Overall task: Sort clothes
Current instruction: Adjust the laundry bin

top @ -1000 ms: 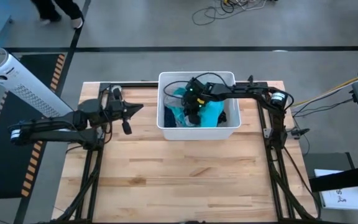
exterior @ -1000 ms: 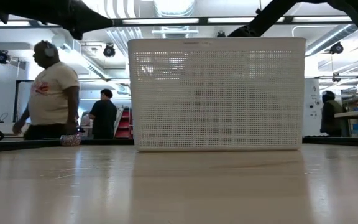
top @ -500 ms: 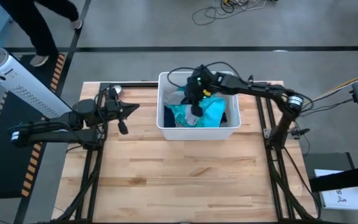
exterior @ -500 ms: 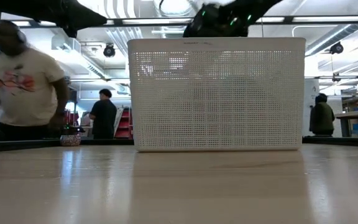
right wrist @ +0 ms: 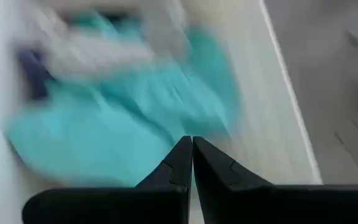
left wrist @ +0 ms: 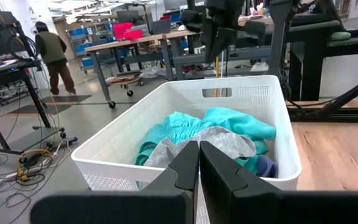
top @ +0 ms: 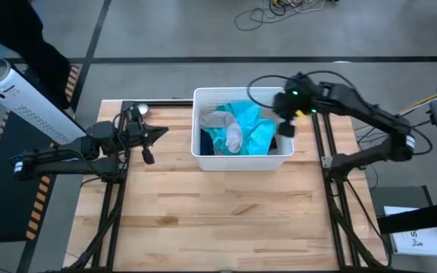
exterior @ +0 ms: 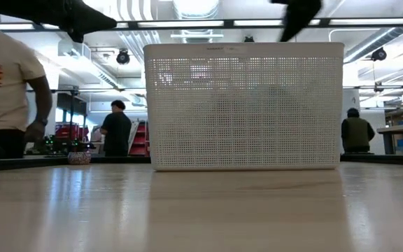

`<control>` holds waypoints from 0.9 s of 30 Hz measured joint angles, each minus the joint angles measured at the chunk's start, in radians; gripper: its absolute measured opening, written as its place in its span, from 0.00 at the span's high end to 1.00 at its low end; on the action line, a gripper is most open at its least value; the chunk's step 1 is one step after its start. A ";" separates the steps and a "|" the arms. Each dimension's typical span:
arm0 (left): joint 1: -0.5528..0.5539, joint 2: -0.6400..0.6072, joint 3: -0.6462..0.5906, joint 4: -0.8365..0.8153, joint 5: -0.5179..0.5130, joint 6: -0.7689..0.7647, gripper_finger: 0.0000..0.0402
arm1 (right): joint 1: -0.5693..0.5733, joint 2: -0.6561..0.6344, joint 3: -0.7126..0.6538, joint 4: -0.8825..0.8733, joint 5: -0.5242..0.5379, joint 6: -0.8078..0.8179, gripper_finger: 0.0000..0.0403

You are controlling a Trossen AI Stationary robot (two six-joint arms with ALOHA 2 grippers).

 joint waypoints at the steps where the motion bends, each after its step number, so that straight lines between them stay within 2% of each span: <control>1: 0.000 0.000 0.000 0.000 0.000 0.000 1.00 | 0.000 -0.025 0.000 -0.055 0.058 0.023 1.00; 3: 0.000 0.000 0.000 0.002 0.000 0.001 1.00 | -0.001 -0.063 0.000 -0.159 0.150 0.072 1.00; 5: 0.000 0.000 0.000 0.002 0.000 0.002 1.00 | -0.003 -0.088 0.000 -0.241 0.189 0.114 1.00; 13: 0.000 0.000 0.000 0.003 0.000 0.002 1.00 | -0.015 -0.067 -0.007 -0.523 0.204 0.212 1.00; 18: 0.000 0.000 0.000 0.002 0.001 0.002 1.00 | -0.016 -0.008 -0.021 -0.545 0.077 0.249 1.00; 22: -0.001 -0.002 0.000 -0.007 0.001 0.001 1.00 | -0.016 0.059 -0.023 -0.536 0.018 0.227 1.00; 27: -0.003 -0.012 0.000 -0.011 0.002 0.000 1.00 | -0.016 0.100 -0.025 -0.448 -0.068 0.122 1.00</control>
